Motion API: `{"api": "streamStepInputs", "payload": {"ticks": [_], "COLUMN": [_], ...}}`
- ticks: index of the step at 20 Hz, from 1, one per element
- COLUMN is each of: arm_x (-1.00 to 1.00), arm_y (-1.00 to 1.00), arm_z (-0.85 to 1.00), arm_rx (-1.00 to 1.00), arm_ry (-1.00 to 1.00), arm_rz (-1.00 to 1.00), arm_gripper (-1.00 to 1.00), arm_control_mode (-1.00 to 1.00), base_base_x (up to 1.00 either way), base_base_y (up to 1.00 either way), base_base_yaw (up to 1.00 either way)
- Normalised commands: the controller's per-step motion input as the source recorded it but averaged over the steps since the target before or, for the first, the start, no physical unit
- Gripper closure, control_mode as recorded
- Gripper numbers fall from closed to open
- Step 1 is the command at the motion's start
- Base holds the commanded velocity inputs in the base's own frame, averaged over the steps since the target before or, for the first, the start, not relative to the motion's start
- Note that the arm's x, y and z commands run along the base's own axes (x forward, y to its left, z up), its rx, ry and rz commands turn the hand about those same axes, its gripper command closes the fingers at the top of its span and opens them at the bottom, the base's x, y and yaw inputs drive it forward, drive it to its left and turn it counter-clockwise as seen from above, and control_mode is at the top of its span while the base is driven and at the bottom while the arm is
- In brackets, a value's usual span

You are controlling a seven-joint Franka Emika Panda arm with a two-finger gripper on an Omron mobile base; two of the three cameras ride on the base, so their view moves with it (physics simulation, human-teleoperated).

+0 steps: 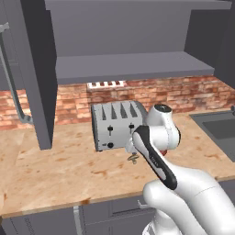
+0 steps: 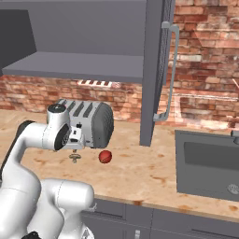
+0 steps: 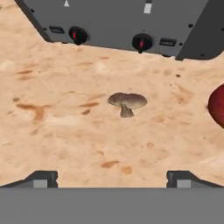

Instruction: Pick the onion, mushroom from the counter and place them in the cabinet. Then close the cabinet.

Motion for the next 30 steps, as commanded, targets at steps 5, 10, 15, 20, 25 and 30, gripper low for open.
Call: {"api": "streamStepInputs", "payload": {"ticks": [5,10,15,20,25,30], "arm_x": [0.25,0.41,0.46,0.33,0.01,0.0], "arm_y": [0.0,0.0,0.0,0.0,0.0,0.0], "arm_z": [-0.5,-0.5,-0.41,-0.31,-0.52,-0.45], "arm_rx": [0.0,0.0,0.0,0.0,0.0,0.0], "arm_ry": [0.0,0.0,0.0,0.0,0.0,0.0], "arm_rz": [-0.02,-0.04,-0.06,-0.05,-0.04,-0.03], "arm_gripper": [-1.0,-1.0,-1.0,-1.0,-1.0,-1.0], "arm_control_mode": [-1.0,-1.0,-1.0,-1.0,-1.0,-1.0], "base_base_x": [0.0,0.0,0.0,0.0,0.0,0.0], "base_base_y": [0.0,0.0,0.0,0.0,0.0,0.0], "base_base_yaw": [0.0,0.0,0.0,0.0,0.0,0.0]}}
